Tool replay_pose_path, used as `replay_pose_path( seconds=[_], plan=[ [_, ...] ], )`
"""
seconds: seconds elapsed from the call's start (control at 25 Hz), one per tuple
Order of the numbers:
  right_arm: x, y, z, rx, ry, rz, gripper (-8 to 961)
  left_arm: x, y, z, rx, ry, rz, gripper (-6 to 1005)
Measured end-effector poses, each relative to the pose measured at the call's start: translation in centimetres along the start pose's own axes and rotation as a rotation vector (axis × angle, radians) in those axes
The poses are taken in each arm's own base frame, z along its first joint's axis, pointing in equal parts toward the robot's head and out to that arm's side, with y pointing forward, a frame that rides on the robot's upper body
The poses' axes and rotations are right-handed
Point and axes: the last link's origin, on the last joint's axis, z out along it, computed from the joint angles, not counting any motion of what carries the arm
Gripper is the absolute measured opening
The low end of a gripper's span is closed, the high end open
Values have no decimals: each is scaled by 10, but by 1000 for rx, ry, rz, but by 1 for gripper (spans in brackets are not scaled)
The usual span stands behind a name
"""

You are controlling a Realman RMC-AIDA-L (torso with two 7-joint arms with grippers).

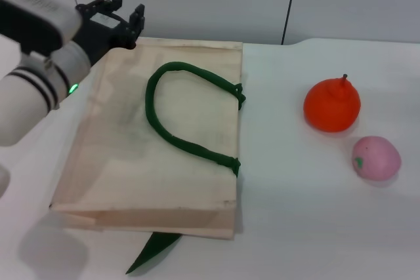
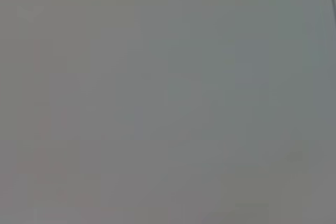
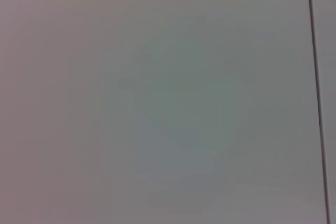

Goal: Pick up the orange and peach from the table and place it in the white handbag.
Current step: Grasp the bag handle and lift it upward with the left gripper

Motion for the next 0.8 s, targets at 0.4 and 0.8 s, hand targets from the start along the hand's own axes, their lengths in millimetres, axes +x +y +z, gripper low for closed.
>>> replay_pose_path(
  seconds=[0.4,0.8],
  plan=[
    [1,-1,-1,3,4,4,847,46,10,3,110,-182,28,420],
    [0,0,0,1,3,5,847,78,41,5,75,-227,27,421]
  ],
)
